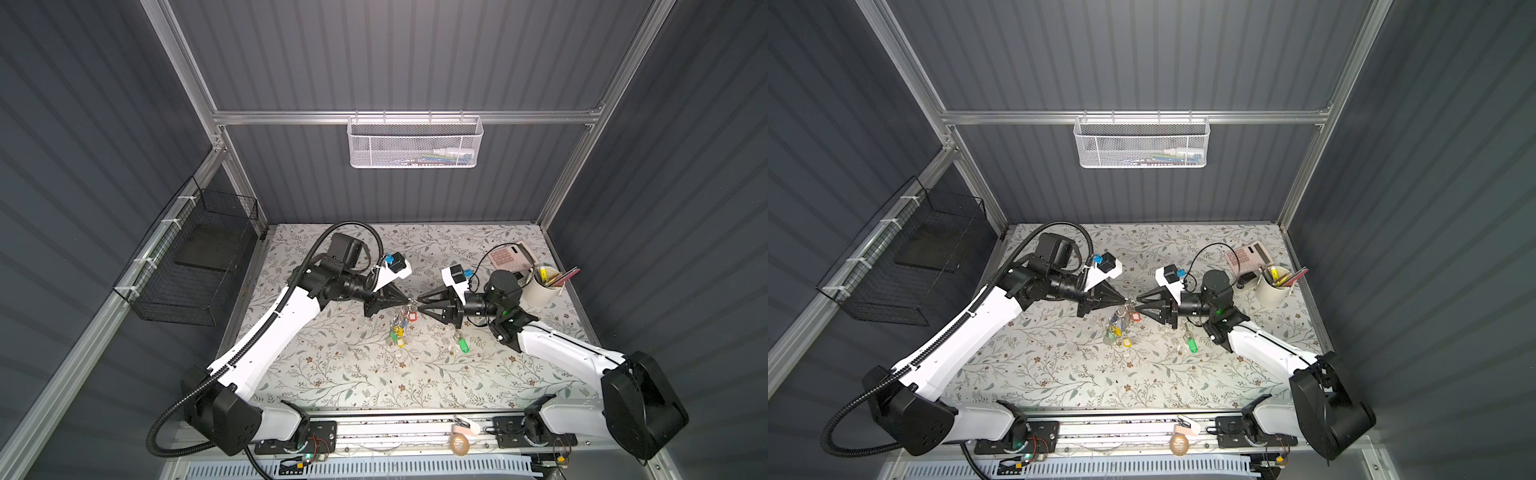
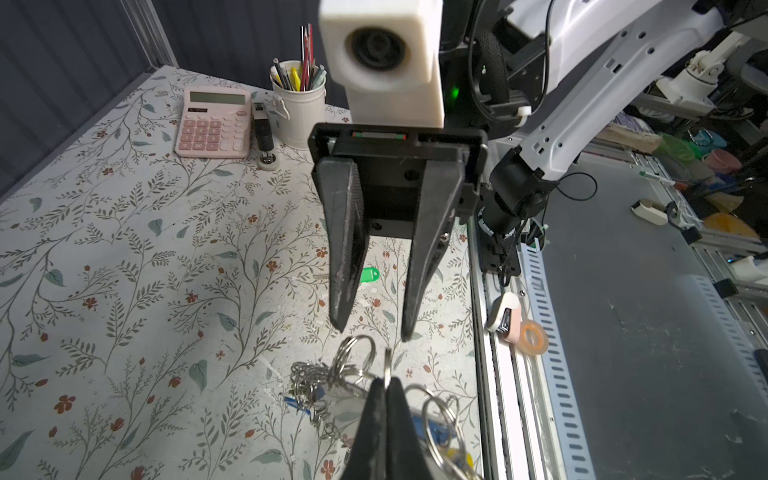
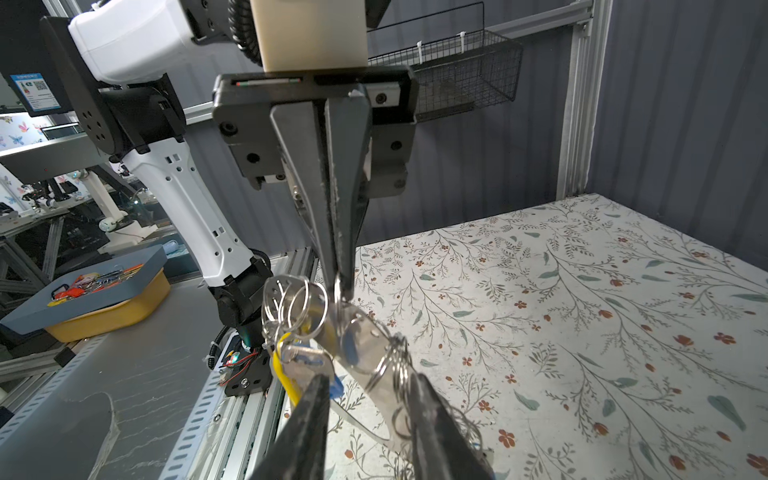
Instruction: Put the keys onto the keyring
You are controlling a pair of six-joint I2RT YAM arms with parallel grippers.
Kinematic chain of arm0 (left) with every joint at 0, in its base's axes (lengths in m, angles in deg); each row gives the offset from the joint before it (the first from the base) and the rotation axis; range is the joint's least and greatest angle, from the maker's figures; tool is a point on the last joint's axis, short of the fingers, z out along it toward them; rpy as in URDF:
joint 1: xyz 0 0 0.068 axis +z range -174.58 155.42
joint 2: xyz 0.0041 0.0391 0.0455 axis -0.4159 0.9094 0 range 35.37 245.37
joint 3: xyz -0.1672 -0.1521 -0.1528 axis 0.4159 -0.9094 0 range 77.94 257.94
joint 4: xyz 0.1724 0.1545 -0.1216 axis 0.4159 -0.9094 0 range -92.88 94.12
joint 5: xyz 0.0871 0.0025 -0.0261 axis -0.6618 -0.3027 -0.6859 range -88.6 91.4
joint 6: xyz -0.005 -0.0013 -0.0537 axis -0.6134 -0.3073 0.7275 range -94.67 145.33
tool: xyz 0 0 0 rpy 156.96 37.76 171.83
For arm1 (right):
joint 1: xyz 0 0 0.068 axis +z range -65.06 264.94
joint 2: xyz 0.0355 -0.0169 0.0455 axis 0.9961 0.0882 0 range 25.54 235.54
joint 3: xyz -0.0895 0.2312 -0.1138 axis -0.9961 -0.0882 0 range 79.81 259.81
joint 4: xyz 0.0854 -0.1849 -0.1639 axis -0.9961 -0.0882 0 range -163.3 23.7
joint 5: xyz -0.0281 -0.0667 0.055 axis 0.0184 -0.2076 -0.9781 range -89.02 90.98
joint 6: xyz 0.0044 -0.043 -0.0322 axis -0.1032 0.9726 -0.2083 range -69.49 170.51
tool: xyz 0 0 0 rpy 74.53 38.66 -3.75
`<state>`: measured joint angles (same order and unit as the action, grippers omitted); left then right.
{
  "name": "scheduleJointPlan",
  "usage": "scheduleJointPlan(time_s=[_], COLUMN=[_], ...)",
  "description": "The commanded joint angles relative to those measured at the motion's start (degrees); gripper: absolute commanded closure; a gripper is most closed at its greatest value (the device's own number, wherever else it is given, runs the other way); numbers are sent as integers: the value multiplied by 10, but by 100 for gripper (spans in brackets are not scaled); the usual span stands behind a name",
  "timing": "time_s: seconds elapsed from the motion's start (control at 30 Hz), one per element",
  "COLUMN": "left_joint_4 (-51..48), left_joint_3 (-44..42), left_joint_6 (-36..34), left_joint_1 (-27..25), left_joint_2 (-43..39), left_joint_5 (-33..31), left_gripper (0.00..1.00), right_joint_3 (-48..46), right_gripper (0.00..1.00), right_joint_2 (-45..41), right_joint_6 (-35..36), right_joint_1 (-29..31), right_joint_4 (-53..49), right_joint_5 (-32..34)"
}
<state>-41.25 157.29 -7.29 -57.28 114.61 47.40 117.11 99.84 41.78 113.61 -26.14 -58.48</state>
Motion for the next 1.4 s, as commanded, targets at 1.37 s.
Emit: scheduleJointPlan(time_s=[1.37], left_joint_4=[-96], left_joint_3=[83], left_joint_6=[-62], left_joint_1=[-31], left_joint_2=[53], left_joint_5=[-37], left_gripper=[100], right_joint_3=[38], right_gripper=[85], right_joint_2=[23], right_joint_6=[-4], right_joint_1=[32], right_joint_4=[-9], right_joint_5=[-18])
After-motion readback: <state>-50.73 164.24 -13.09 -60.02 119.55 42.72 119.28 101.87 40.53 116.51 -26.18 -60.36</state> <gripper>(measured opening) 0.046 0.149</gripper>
